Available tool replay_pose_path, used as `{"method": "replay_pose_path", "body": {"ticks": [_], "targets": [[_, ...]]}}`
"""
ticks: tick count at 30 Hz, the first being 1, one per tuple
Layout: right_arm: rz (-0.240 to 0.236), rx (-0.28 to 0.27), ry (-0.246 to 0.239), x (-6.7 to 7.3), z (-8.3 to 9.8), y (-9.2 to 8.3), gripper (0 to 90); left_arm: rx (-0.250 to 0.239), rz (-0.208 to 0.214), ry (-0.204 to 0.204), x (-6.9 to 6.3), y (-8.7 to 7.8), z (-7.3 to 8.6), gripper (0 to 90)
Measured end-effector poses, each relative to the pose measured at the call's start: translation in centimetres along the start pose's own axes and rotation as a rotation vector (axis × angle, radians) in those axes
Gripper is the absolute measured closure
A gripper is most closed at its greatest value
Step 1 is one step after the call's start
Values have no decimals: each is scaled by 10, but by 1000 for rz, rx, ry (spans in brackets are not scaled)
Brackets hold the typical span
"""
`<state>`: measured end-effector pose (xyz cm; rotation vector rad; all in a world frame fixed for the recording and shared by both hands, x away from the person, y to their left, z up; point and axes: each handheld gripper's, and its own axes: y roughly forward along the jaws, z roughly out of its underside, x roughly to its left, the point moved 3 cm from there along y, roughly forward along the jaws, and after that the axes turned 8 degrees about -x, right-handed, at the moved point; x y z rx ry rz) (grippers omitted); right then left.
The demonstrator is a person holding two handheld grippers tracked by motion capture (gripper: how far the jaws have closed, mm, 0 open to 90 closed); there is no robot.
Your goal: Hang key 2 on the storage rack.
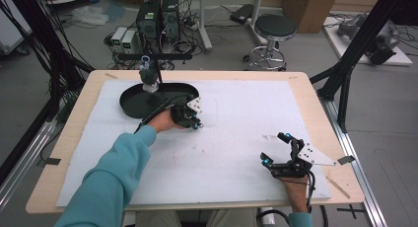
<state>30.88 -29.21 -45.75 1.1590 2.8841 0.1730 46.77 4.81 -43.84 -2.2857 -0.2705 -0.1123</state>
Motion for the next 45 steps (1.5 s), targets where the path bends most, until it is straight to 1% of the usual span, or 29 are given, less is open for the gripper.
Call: {"method": "replay_pose_path", "body": {"ticks": [1, 3, 5, 6, 10, 12, 13, 14, 15, 16, 17, 21, 23, 24, 25, 26, 27, 29, 31, 33, 34, 36, 37, 38, 40, 43, 45], "targets": [[0, 1, 0, 0, 0, 0, 7, -3, 0, -6, 0, 0, 0, 796], [0, 0, -1, 0, 0, 0, 7, -3, -6, -2, 1, 0, 0, 805], [0, 0, -1, 0, 0, 0, 7, -2, -5, -7, 1, 0, 0, 808], [0, 0, -1, 0, 0, 0, 7, 4, -4, -1, 1, -1, 0, 810], [2, 2, 4, 0, 0, 0, 7, 5, -10, -9, 0, 0, -1, 823], [2, 2, 4, 0, 0, 0, 7, 7, -15, -2, 0, 1, -1, 828], [2, 2, 5, 0, 0, 0, 7, 5, -17, -4, 0, 1, -1, 841], [2, 1, 4, 0, 0, 0, 7, 11, -18, 3, 0, 0, -1, 855], [0, -1, 1, 0, 0, 0, 7, 0, -22, -7, 0, 1, -1, 856], [2, 2, 5, 0, 0, 0, 7, 0, -18, -10, 0, 1, -1, 865], [2, 2, 4, 0, 0, 0, 7, 5, -20, -5, 0, 0, -1, 873], [2, 3, 8, 0, 0, 0, 7, 1, -19, -37, 0, 1, -2, 877], [1, 2, 9, 0, 0, 0, 7, 6, -27, -47, 1, 0, -2, 880], [1, 2, 7, 0, 0, 0, 7, 3, -31, -64, 1, 1, -2, 882], [1, 2, 8, 0, 0, 0, 7, 11, -43, -78, 1, 0, -2, 882], [1, 4, 8, 0, 0, 0, 6, 11, -49, -81, 1, 0, -2, 882], [0, 3, 8, 0, 0, 0, 7, 5, -50, -83, 2, -1, -2, 882], [0, 3, 8, 0, 0, 0, 7, -9, -68, -89, 3, -3, -4, 883], [0, 4, 8, 0, 0, 0, 7, -37, -74, -108, 4, -5, -5, 883], [0, 3, 7, 0, 0, 0, 7, -51, -77, -111, 6, -8, -6, 883], [0, 4, 9, 0, 0, 0, 7, -65, -81, -122, 6, -9, -7, 883], [0, 4, 8, 0, 0, 0, 6, -75, -88, -128, 6, -12, -7, 883], [1, 4, 8, 0, 0, 0, 7, -86, -89, -138, 7, -14, -8, 883], [0, 3, 9, 0, 0, 0, 7, -91, -91, -140, 8, -17, -9, 883], [1, 3, 9, 0, 0, 0, 6, -123, -99, -159, 9, -21, -11, 883], [1, 3, 7, 0, 0, 0, 7, -157, -106, -175, 10, -29, -14, 883], [1, 3, 6, 0, 0, 0, 6, -170, -115, -177, 10, -32, -15, 883]]}}
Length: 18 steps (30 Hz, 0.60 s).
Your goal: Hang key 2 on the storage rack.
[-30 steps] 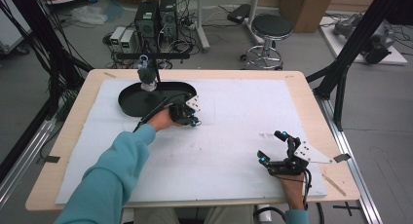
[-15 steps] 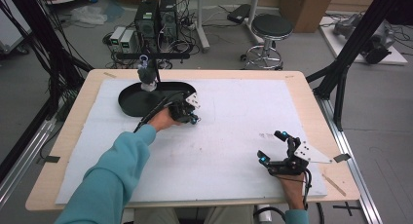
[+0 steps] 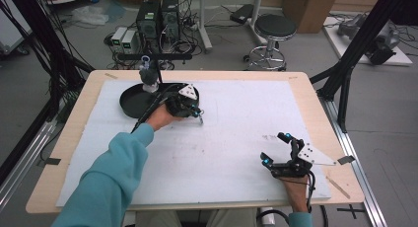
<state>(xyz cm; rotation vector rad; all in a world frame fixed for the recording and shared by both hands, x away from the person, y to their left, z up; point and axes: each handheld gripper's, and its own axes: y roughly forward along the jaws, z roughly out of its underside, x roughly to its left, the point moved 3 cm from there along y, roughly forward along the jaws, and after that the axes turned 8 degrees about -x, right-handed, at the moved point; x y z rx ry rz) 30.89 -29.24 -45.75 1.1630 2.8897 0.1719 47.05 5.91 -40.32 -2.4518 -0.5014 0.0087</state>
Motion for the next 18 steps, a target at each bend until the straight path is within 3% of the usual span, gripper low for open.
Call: {"method": "replay_pose_path", "body": {"ticks": [11, 18], "targets": [[-1, 1, -1, 0, 0, 0, 7, -93, -35, -30, 6, -23, -10, 884], [-1, 3, -3, 0, 0, 0, 7, -161, -65, -78, 16, -44, -12, 883]]}}
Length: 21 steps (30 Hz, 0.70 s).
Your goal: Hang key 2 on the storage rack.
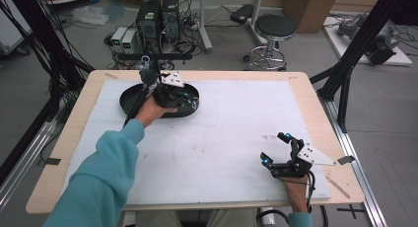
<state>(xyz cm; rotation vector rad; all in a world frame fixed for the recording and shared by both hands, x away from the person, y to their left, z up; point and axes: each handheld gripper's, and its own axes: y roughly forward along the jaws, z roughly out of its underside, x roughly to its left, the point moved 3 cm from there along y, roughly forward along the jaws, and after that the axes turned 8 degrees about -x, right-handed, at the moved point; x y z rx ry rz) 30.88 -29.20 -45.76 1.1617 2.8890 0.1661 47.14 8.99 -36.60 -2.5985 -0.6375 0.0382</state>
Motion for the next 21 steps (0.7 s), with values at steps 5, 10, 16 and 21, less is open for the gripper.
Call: {"method": "replay_pose_path", "body": {"ticks": [5, 10, 16, 21], "targets": [[1, 1, 1, 0, 0, 0, 7, -20, -35, -7, 7, -14, -3, 883], [1, 2, 1, 0, 0, 0, 7, -43, -67, -22, 14, -25, -6, 883], [-1, 3, 1, 0, 0, 0, 7, -70, -99, -47, 21, -37, -7, 883], [0, 3, 2, 0, 0, 0, 7, -90, -128, -70, 28, -47, -8, 883]]}}
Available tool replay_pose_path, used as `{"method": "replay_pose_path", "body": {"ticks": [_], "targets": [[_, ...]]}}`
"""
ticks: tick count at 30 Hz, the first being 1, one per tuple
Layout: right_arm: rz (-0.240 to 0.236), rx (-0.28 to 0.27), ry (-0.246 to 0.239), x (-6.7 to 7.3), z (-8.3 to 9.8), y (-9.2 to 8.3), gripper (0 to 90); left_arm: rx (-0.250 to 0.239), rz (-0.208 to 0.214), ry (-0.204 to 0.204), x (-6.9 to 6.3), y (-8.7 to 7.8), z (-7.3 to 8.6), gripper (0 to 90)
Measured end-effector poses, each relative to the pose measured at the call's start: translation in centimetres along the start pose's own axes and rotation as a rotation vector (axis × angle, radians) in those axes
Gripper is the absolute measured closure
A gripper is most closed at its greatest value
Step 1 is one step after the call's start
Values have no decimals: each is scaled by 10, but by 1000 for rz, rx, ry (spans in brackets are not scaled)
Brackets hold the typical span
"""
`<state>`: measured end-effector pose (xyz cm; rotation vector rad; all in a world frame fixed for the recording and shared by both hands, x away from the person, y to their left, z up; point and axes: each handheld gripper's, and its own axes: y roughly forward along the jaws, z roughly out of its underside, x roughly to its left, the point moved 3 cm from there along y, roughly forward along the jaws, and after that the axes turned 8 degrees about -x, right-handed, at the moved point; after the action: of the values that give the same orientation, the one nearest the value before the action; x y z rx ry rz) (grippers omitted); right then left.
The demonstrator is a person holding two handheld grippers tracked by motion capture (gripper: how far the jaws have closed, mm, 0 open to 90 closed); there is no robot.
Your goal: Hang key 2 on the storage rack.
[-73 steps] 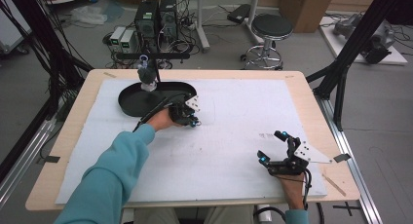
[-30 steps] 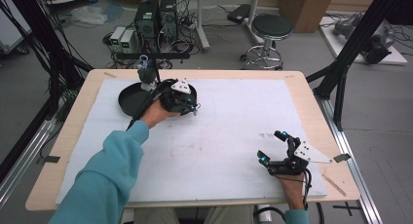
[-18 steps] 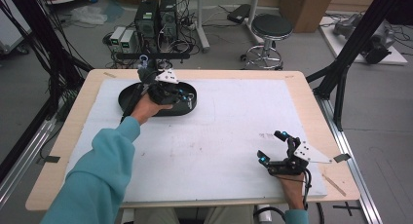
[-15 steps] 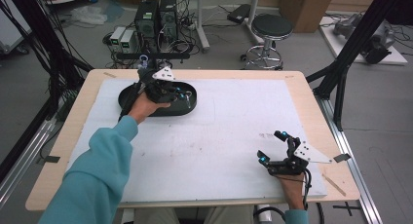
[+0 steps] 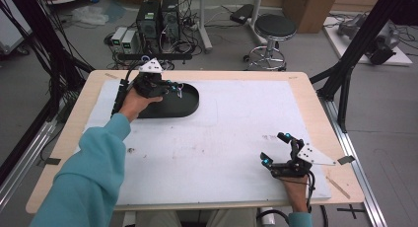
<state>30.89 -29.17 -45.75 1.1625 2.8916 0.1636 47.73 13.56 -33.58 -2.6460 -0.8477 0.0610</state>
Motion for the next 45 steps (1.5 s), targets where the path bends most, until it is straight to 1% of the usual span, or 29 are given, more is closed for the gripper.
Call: {"method": "replay_pose_path", "body": {"ticks": [5, 8, 14, 20, 22, 23, 24, 25, 27, 28, 29, 31, 32, 33, 38, 40, 42, 43, 45], "targets": [[0, 0, 0, 0, 0, 0, 6, -6, -21, -5, 6, -7, -4, 883], [1, 0, 0, 0, 0, 0, 6, -9, -42, -5, 9, -10, -9, 883], [-1, 0, 2, 0, 0, 0, 7, -11, -66, -12, 17, -17, -18, 884], [-1, 0, 1, 0, 0, 0, 7, 15, -78, 5, 24, -20, -25, 883], [-1, -1, 1, 0, 0, 0, 6, 13, -80, 3, 27, -20, -27, 883], [0, 0, 0, 0, 0, 0, 7, 28, -83, 12, 29, -20, -27, 883], [-1, -1, 1, 0, 0, 0, 6, 34, -89, 13, 31, -20, -28, 883], [0, 0, 1, 0, 0, 0, 7, 37, -89, 9, 34, -20, -29, 884], [-1, 0, 1, 0, 0, 0, 6, 47, -96, 13, 38, -20, -31, 883], [0, 0, 1, 0, 0, 0, 6, 49, -97, 7, 39, -20, -32, 883], [-1, 0, 2, 0, 0, 0, 7, 46, -103, 9, 41, -20, -34, 883], [-1, 2, 2, 0, 0, 0, 6, 49, -96, 0, 44, -19, -36, 883], [-1, 0, 2, 0, 0, 0, 7, 60, -106, 9, 46, -19, -37, 883], [0, 0, 0, 0, 0, 0, 7, 59, -103, 3, 47, -19, -37, 883], [3, 1, 2, 0, 0, 0, 7, 84, -114, 17, 53, -19, -40, 883], [3, 1, 2, 0, 0, 0, 7, 84, -113, 15, 55, -19, -41, 883], [2, 2, 0, 1, 0, 0, 7, 101, -123, 17, 57, -19, -40, 883], [4, 0, 0, 1, 0, 0, 7, 102, -119, 11, 58, -19, -40, 883], [3, 0, 0, 1, 0, 0, 6, 104, -123, 8, 60, -18, -39, 883]]}}
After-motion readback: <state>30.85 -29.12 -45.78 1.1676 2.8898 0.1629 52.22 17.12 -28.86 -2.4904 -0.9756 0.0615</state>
